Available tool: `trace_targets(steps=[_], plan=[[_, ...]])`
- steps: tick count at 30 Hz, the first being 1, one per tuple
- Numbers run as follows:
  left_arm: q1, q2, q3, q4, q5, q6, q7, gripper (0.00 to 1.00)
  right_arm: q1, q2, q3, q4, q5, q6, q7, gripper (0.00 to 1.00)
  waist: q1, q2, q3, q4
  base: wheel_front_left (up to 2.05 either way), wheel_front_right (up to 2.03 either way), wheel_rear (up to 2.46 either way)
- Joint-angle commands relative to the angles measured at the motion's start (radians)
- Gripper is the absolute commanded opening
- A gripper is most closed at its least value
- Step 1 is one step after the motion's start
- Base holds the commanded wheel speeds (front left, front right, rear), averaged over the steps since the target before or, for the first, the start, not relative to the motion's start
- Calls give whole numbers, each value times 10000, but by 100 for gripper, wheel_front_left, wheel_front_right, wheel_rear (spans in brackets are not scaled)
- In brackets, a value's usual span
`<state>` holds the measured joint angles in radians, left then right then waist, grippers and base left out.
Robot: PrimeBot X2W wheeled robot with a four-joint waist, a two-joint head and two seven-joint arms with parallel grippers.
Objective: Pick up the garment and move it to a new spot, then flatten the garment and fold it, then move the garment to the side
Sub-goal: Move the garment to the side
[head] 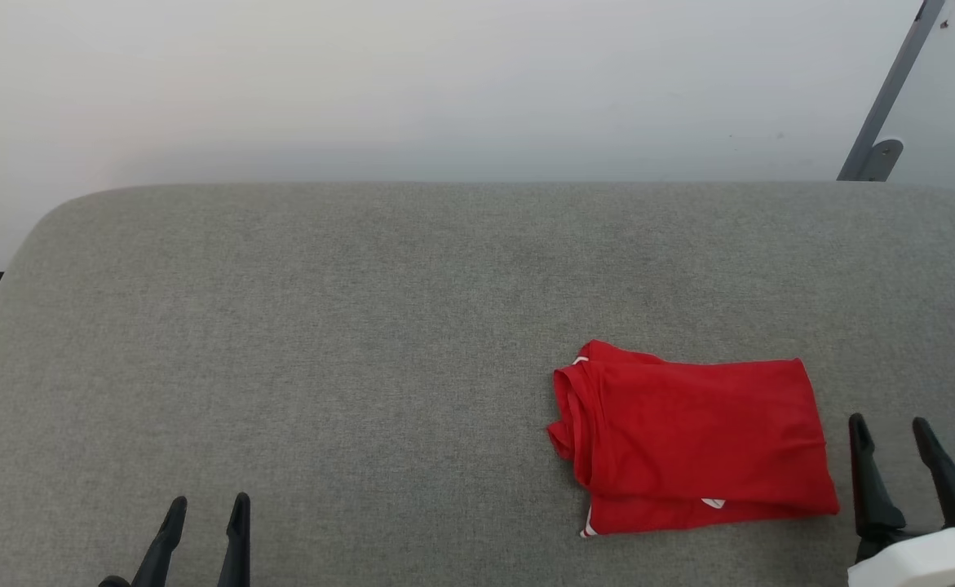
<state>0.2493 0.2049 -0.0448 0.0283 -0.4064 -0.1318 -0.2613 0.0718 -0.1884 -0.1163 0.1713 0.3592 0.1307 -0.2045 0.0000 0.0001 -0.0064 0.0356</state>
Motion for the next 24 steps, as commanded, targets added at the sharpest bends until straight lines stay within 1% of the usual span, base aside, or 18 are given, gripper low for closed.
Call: trace_targets(steps=[1,5,6,10,16,19,20,22,24], plan=[[-83,9,4,-33,90,25,-50,100,-5,-19,43,-31,-59,-1,155,100,0,-1,13,7,0,0,0],[-187,-16,-70,25,113,25,-50,100,-251,-209,200,142,25,0,706,100,0,-1,43,22,0,0,0],[-281,-22,-155,39,61,25,-50,100,-420,-468,414,295,47,-1,1245,100,0,-1,78,36,0,0,0],[-610,50,-386,135,-59,25,-50,100,-915,-1115,770,639,145,0,2866,100,0,-1,325,86,0,0,0],[-1284,226,-847,182,-312,25,-50,100,-1930,-2259,1383,529,480,0,5647,100,0,-1,906,205,0,0,0],[-1651,317,-1100,201,-400,25,-50,100,-2388,-2623,1658,441,955,0,7099,100,0,-1,1293,283,0,0,0],[-1651,317,-1100,201,-400,25,-50,100,-2388,-2623,1658,441,955,0,7099,100,0,-1,1293,283,0,0,0],[-1898,353,-1235,255,-461,25,-50,100,-2654,-2804,1744,427,1310,-1,7998,100,0,-1,1539,346,0,0,0],[-2127,385,-1314,278,-487,25,-50,100,-2916,-2871,1782,424,1584,-1,8660,100,0,-1,1818,391,0,0,0]])
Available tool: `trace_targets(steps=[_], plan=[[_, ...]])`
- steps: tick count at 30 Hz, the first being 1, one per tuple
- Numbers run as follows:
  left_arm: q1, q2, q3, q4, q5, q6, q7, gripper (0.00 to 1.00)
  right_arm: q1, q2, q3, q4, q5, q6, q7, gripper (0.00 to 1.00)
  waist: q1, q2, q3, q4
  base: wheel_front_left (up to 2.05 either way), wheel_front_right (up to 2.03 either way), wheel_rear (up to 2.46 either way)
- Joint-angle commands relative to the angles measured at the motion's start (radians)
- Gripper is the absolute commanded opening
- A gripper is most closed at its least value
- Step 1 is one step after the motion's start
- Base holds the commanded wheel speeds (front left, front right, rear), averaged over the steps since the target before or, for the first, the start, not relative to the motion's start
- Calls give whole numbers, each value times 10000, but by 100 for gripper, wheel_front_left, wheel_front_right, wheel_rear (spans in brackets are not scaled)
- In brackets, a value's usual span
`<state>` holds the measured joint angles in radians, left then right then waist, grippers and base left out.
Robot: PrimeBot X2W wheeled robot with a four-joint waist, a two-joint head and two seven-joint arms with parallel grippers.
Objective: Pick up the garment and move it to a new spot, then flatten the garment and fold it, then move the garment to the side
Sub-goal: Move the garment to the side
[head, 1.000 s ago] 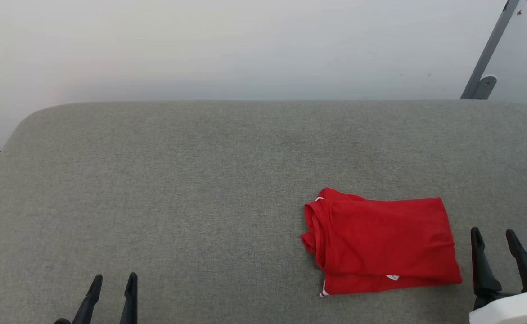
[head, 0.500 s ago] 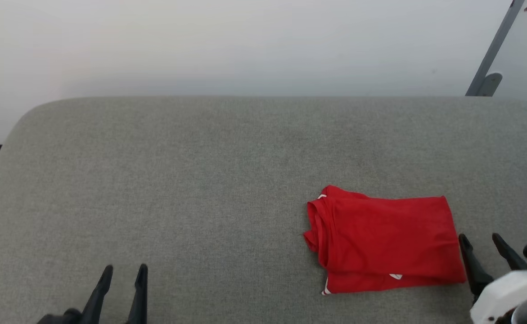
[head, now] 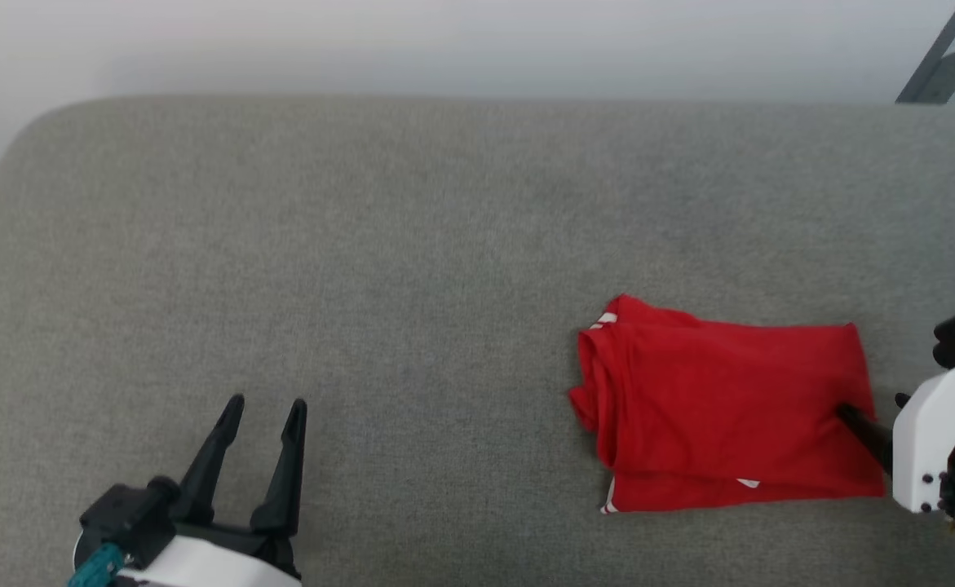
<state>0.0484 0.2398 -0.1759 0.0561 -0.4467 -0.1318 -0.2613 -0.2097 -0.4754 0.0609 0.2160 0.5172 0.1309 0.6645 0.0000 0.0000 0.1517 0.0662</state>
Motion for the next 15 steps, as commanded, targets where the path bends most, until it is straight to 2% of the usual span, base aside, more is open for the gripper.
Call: trace_targets(steps=[1,5,10,11,12,13,14,15], plan=[[-252,51,-55,30,-107,25,-51,100,-176,-12,9,38,160,-3,258,100,0,0,370,127,0,0,0],[-682,145,-245,154,-124,25,-51,100,-447,25,68,293,532,-3,977,100,0,0,825,276,0,0,0],[-1116,254,-403,326,-32,25,-51,100,-421,433,83,859,630,-3,1353,100,0,0,1087,335,0,0,0],[-1185,287,-405,359,-3,25,-51,100,-425,532,66,946,636,-3,1355,92,0,0,1107,320,0,0,0],[-1242,319,-388,376,44,25,-51,100,-418,599,83,990,614,-3,1335,47,0,0,1125,289,0,0,0],[-1275,327,-369,374,64,25,-51,100,-427,672,74,1015,643,-3,1277,20,0,0,1135,242,0,0,0],[-1295,361,-365,389,132,25,-51,100,-439,711,42,1044,673,-3,1222,0,0,0,1137,191,0,0,0],[-1290,415,-400,402,189,25,-51,100,-457,730,23,1042,686,-3,1177,0,0,0,1136,119,0,0,0]])
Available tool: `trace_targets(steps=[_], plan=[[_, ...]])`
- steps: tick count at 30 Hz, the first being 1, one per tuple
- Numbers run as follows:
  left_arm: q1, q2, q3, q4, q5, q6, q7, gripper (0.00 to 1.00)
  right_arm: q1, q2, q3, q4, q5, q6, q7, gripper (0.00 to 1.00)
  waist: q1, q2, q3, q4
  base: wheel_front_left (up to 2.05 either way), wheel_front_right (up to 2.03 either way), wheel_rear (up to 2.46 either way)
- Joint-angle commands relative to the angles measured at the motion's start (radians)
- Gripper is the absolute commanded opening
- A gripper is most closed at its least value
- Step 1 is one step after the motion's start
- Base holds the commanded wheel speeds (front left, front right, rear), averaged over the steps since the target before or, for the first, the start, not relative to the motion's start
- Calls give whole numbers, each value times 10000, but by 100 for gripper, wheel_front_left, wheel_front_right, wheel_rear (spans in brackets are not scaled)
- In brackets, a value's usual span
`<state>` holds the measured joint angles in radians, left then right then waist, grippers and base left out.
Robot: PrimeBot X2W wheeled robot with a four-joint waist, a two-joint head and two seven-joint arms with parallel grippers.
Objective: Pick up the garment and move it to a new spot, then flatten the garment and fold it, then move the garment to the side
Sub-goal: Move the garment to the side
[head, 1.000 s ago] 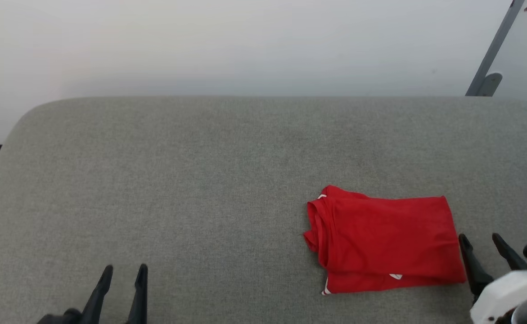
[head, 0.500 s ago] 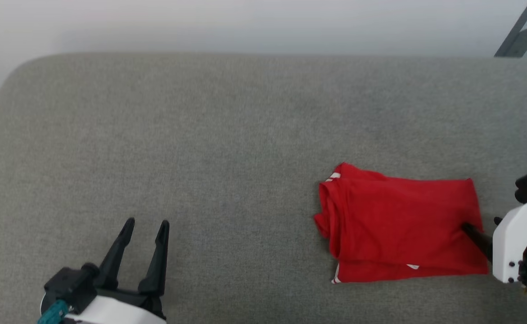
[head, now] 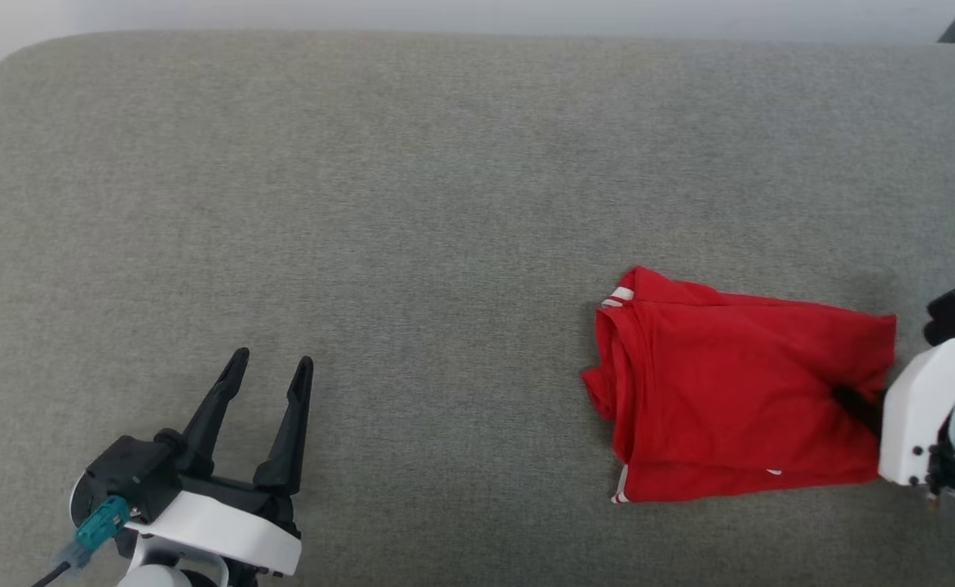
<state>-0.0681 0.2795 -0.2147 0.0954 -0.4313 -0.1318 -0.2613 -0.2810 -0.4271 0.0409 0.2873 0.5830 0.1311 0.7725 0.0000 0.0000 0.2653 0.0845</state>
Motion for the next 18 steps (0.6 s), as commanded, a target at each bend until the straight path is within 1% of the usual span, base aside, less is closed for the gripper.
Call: trace_targets(steps=[1,4,8,10,14,18], plan=[[-134,56,-70,-27,62,25,-51,100,235,259,163,317,40,-7,-5,0,0,0,2,-151,0,0,0],[-144,207,-46,-52,191,25,-52,100,42,281,-182,276,-10,-30,-457,0,0,0,62,-489,0,0,0],[-327,409,-159,-165,302,25,-51,100,-187,255,-865,274,-65,-36,-1098,0,0,0,222,-1034,0,0,0],[-473,603,-295,-274,353,25,-51,100,-324,281,-1277,266,-104,-27,-1364,0,0,0,348,-1349,0,0,0],[-1043,995,-666,-432,424,25,-51,100,-520,106,-2271,331,-327,-13,-1718,0,0,0,807,-1971,0,0,0],[-1924,1359,-1125,-644,274,25,-51,100,-823,-17,-3537,650,-795,-7,-2360,0,0,0,1341,-2448,0,0,0]])
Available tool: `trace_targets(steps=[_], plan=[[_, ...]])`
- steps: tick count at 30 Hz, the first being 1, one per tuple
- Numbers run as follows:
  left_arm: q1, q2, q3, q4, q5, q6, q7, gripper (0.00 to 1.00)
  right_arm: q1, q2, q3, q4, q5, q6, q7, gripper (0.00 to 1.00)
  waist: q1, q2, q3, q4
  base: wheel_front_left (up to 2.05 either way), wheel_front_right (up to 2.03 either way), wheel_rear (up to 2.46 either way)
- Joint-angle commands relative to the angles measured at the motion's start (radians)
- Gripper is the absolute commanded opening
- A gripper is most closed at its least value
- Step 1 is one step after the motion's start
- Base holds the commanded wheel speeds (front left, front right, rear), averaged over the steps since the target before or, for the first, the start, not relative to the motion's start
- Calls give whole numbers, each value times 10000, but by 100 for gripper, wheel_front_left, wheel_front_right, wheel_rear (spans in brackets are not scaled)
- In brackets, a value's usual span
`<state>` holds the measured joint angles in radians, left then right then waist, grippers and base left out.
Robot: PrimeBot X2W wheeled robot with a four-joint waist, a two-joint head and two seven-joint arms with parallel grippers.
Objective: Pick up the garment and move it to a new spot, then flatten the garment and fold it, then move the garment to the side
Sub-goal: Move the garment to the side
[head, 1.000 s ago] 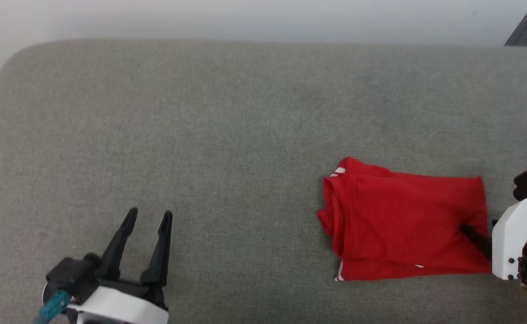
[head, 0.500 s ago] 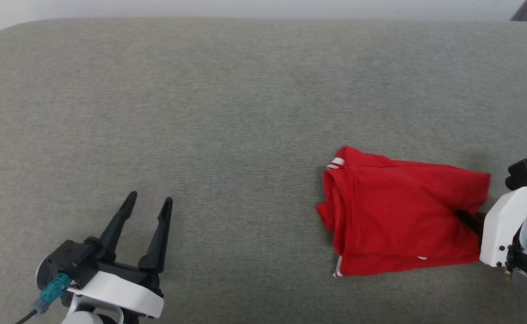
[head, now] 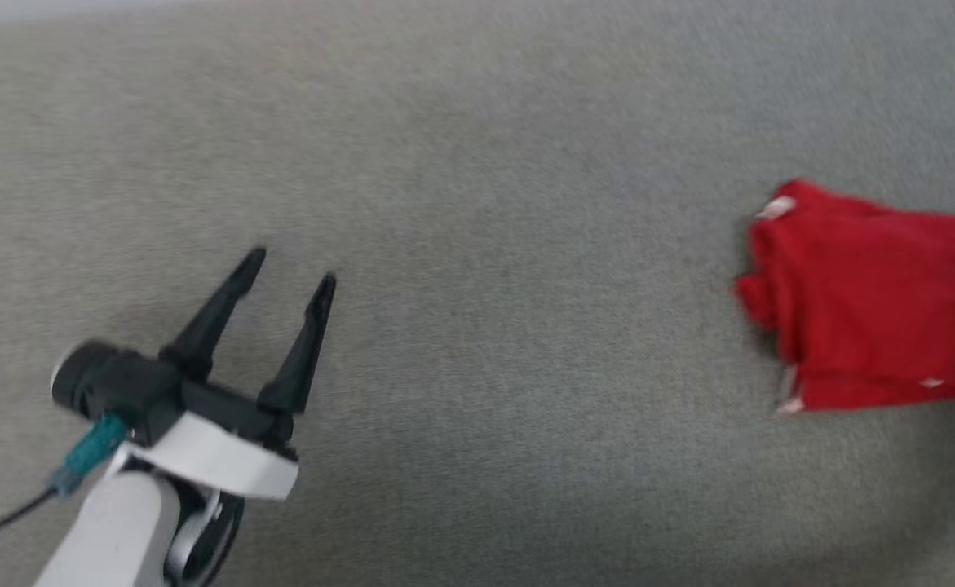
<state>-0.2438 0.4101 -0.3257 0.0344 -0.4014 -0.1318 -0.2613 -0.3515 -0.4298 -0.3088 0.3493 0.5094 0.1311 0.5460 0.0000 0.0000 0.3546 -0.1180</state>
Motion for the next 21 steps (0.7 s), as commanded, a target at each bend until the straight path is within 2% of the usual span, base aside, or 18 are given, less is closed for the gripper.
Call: trace_targets(steps=[1,5,12,21], plan=[[-423,125,-167,-85,-65,25,-51,100,-166,7,-360,166,-232,-7,-293,0,0,0,557,-501,0,0,0],[-1355,432,-560,-236,-203,25,-51,100,-619,109,-1323,480,-867,-5,-1070,0,0,0,1076,-806,0,0,0],[-2281,849,-858,-492,-380,25,-51,100,-1621,73,-2300,974,-1893,-7,-2127,0,0,0,1715,-1109,0,0,0],[-2922,1400,-1062,-817,-499,25,-51,100,-3086,207,-3089,1966,-3589,-5,-3543,0,0,0,2383,-917,0,0,0]])
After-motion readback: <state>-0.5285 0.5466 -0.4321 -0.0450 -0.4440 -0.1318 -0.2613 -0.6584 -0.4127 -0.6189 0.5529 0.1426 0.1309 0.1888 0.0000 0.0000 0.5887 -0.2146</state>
